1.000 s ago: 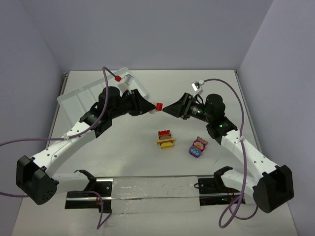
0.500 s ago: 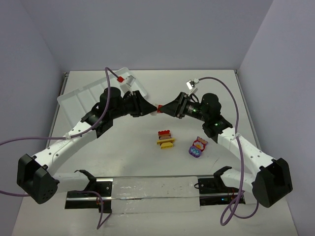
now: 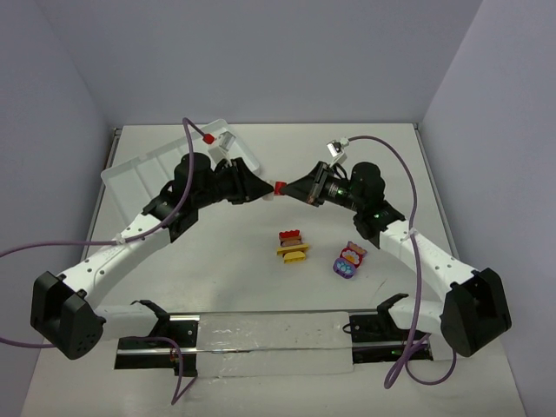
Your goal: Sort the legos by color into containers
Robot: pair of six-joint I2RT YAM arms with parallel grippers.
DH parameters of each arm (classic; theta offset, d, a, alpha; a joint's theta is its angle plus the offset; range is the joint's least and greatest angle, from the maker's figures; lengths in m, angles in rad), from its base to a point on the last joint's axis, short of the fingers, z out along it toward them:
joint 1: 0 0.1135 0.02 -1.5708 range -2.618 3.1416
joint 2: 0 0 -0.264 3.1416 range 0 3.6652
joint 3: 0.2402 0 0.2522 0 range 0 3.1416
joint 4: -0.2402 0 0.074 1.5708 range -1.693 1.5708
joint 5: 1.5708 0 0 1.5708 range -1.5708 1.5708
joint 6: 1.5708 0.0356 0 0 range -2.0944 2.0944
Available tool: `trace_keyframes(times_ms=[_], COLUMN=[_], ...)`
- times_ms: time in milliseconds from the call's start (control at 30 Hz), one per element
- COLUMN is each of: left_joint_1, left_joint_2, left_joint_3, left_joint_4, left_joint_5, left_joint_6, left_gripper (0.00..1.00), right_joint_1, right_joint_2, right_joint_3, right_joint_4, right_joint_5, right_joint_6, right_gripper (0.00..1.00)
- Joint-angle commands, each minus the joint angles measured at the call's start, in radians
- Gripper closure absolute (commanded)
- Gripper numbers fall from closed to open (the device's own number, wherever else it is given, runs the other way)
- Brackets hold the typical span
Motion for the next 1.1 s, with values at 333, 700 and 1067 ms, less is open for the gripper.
trace_keyframes(times_ms=[333, 700, 1067], left_joint_1=[0.153, 0.318, 0.352], left_joint_2=[-0.032, 0.101, 0.638], left_joint_3=[-0.019, 0.234, 0.796], left_joint_4=[0.07, -0.298, -0.473], left_joint_5=[0.145, -0.047, -0.352], left_joint_6=[-0.034, 0.057, 0.106], left_gripper=[1.0, 1.0, 1.0], right_joint_1=[0.012, 0.015, 0.015], right_joint_2=[-0.02, -0.067, -0.106], right_joint_3=[-0.039, -0.02, 0.0], right_joint_4=[-0.102, -0.316, -0.402], right_joint_5=[0.205, 0.465, 0.542], right_joint_6=[-0.029, -0.12, -0.202], right_gripper=[1.0, 1.0, 1.0])
